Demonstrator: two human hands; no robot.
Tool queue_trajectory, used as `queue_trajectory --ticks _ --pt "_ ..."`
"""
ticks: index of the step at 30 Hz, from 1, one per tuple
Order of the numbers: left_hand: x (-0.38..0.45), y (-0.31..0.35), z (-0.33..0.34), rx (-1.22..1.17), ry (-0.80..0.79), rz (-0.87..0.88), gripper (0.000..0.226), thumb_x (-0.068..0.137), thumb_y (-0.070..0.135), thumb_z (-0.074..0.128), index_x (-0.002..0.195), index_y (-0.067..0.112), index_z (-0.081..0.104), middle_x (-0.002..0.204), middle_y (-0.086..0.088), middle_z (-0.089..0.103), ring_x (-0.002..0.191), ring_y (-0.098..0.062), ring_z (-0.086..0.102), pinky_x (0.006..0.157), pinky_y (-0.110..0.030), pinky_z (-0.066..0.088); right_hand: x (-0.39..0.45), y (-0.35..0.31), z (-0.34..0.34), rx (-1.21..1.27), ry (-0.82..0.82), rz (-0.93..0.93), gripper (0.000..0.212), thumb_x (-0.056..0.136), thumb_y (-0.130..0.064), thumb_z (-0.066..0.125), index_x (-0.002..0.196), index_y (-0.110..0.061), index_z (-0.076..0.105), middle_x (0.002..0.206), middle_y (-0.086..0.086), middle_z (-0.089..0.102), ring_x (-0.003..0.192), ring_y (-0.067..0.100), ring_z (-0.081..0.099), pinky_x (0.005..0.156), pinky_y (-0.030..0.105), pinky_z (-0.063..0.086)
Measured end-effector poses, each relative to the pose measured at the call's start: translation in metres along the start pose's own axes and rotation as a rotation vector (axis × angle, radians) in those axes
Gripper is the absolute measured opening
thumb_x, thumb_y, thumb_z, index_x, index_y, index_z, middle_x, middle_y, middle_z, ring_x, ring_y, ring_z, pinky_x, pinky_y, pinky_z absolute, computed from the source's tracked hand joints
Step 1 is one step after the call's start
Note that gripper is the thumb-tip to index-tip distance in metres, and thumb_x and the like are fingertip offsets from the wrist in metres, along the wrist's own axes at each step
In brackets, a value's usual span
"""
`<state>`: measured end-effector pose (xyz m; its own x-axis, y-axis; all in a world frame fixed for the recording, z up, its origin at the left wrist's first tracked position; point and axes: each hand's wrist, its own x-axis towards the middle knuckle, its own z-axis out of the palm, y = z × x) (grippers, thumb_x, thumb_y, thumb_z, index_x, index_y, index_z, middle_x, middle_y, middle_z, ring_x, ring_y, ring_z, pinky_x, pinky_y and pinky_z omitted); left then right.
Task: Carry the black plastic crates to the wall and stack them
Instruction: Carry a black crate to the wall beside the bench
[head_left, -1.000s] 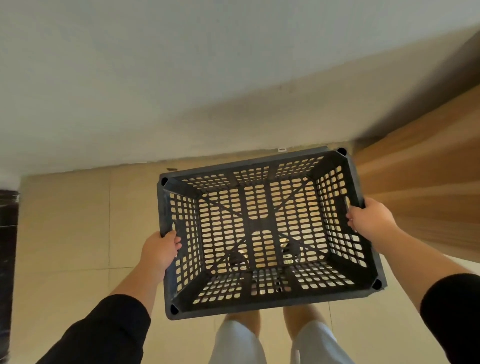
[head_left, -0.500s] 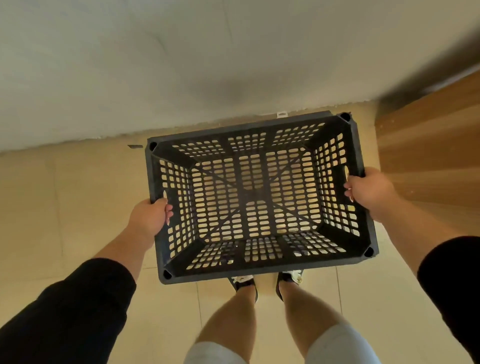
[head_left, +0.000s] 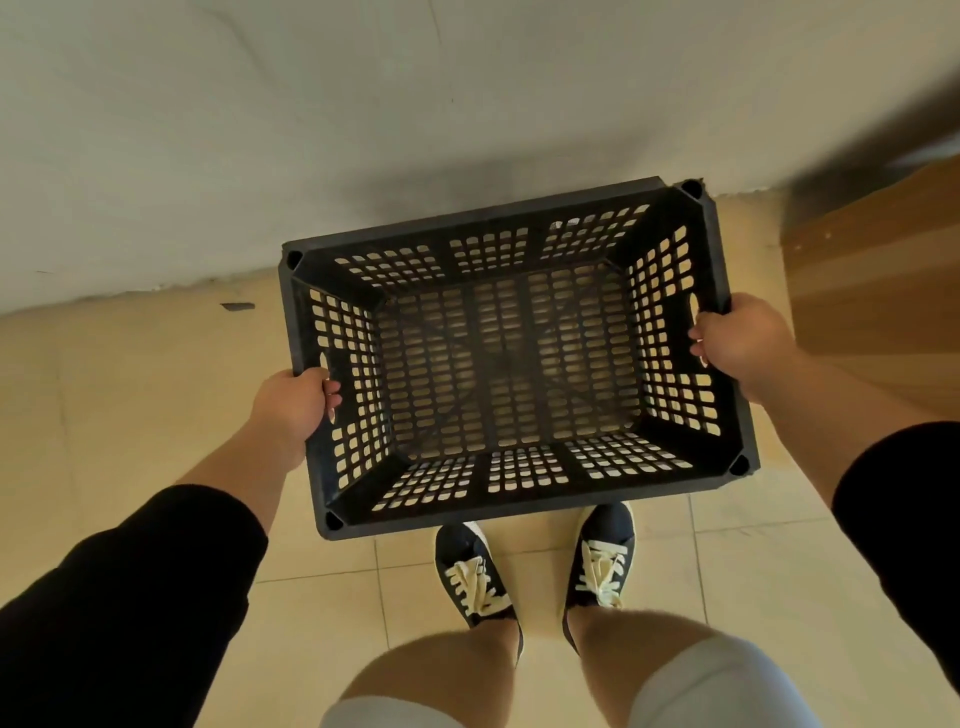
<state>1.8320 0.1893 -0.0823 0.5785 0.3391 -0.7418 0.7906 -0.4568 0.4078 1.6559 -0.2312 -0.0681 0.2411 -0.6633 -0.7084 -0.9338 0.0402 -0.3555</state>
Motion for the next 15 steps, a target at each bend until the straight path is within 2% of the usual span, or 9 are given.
queue_trajectory --ticks 7,12,15 --pt "0.011 0.008 0.014 -0.020 0.021 0.022 0.024 0.107 0.025 0.054 0.127 0.014 0.063 0.099 -0.003 0.072 0.089 -0.017 0.069 0.088 -0.037 0.058 0.016 -0.005 0.006 0.008 0.044 -0.008 0.033 0.101 -0.026 0.060 0.131 -0.014 0.058 0.116 0.012 0.069 0.107 0.035 0.067 0.095 0.057 0.056" --pt "0.006 0.021 0.013 0.036 -0.012 -0.001 0.029 0.109 0.025 0.051 0.135 0.014 0.059 0.110 -0.005 0.072 0.103 -0.024 0.070 0.095 -0.048 0.057 0.015 -0.012 0.001 0.002 0.002 0.002 0.036 0.102 -0.026 0.059 0.134 -0.011 0.055 0.121 0.015 0.068 0.109 0.036 0.067 0.098 0.056 0.055" --pt "-0.013 0.025 0.007 0.159 -0.041 0.009 0.037 0.108 0.029 0.053 0.142 0.015 0.054 0.120 -0.010 0.072 0.098 -0.029 0.071 0.072 -0.040 0.055 0.000 -0.019 -0.007 -0.101 -0.011 -0.038 0.047 0.102 -0.026 0.059 0.144 -0.009 0.046 0.129 0.018 0.062 0.111 0.038 0.063 0.094 0.049 0.055"
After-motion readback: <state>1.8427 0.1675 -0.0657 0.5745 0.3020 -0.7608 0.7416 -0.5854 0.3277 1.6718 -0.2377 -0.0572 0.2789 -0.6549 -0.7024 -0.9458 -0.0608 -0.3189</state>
